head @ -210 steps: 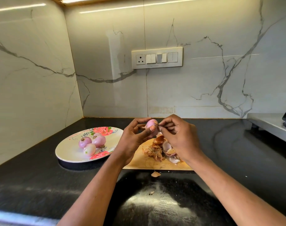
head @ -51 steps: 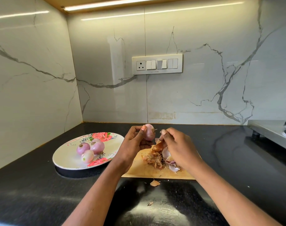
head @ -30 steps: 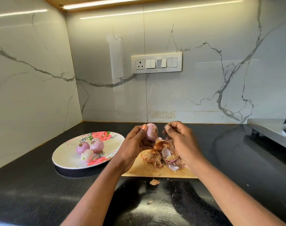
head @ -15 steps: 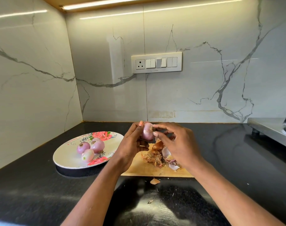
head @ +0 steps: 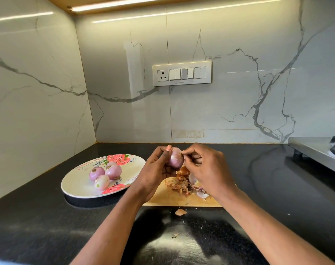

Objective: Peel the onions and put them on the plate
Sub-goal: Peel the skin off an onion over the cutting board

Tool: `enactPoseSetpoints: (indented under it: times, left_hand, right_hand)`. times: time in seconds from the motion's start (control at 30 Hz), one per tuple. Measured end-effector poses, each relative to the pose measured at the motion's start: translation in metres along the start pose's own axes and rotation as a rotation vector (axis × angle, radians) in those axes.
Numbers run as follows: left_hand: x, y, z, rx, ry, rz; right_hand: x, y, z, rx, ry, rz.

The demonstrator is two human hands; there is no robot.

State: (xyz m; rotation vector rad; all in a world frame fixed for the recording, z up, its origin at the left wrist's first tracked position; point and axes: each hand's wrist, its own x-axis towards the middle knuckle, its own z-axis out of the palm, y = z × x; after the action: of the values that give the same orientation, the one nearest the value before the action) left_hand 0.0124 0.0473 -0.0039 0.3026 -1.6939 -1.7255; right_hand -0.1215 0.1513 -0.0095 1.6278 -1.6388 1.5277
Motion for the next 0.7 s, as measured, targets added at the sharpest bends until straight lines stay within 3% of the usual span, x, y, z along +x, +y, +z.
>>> enactPoseSetpoints:
  times: [0.27,0.7]
  left_hand:
    - [0.0,0.003,-0.007,-0.017,0.079,0.002]
    - [0.0,0.004,-0.003,0.01,0.014,-0.033]
  right_hand:
    - [0.0,0.005,-0.004,-0.002,-0.096,0.174]
    - [0.003,-0.004,-0.004,0.1,-0.054,0.085]
